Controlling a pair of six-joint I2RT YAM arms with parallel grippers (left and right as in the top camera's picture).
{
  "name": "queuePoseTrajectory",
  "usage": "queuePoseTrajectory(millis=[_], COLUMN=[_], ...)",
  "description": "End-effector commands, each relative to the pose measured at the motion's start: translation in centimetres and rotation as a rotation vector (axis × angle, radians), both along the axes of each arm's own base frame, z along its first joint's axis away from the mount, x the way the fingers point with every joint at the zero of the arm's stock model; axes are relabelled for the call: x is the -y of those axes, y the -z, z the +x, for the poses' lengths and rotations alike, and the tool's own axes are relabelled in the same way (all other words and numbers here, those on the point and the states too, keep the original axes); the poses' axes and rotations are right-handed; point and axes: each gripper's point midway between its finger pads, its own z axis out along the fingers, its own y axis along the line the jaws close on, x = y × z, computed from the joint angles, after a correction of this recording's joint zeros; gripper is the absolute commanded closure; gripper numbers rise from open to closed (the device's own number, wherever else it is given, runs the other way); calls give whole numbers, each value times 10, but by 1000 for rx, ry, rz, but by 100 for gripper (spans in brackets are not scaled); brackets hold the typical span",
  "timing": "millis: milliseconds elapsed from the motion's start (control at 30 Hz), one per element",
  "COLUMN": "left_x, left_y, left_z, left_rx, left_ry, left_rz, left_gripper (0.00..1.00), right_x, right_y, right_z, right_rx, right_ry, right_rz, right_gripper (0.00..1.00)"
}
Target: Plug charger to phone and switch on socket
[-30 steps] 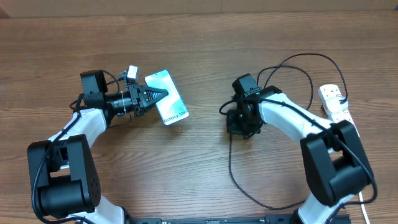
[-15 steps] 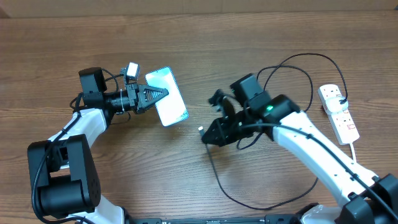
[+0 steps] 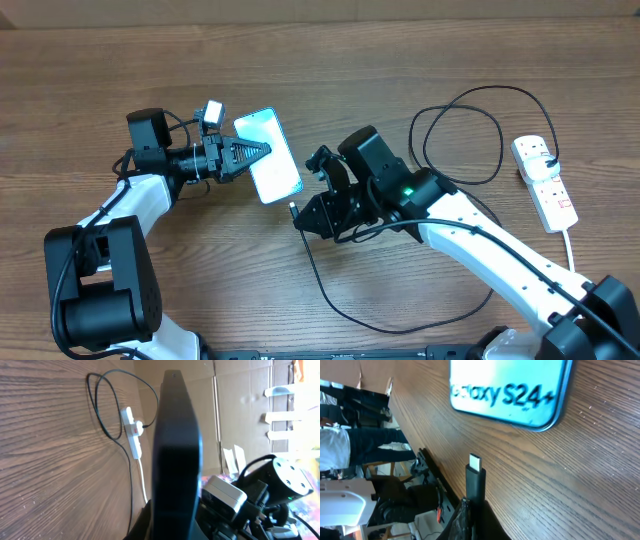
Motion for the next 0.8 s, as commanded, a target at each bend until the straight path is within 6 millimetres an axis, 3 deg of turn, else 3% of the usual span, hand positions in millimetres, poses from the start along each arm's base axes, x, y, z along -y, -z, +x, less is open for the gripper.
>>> queuePoseTrajectory(millis=[0, 767], left_x=[0, 9], left_y=[-15, -13], left_z=[-7, -8], left_rx=[30, -70], left_ry=[51, 65], left_rz=[-52, -57], left_gripper=[96, 96], right_x=[-1, -5], right_y=[8, 5], right_z=[2, 6], right_rx=[-16, -19], right_ry=[12, 31], right_rz=[-13, 2], right_gripper=[96, 96])
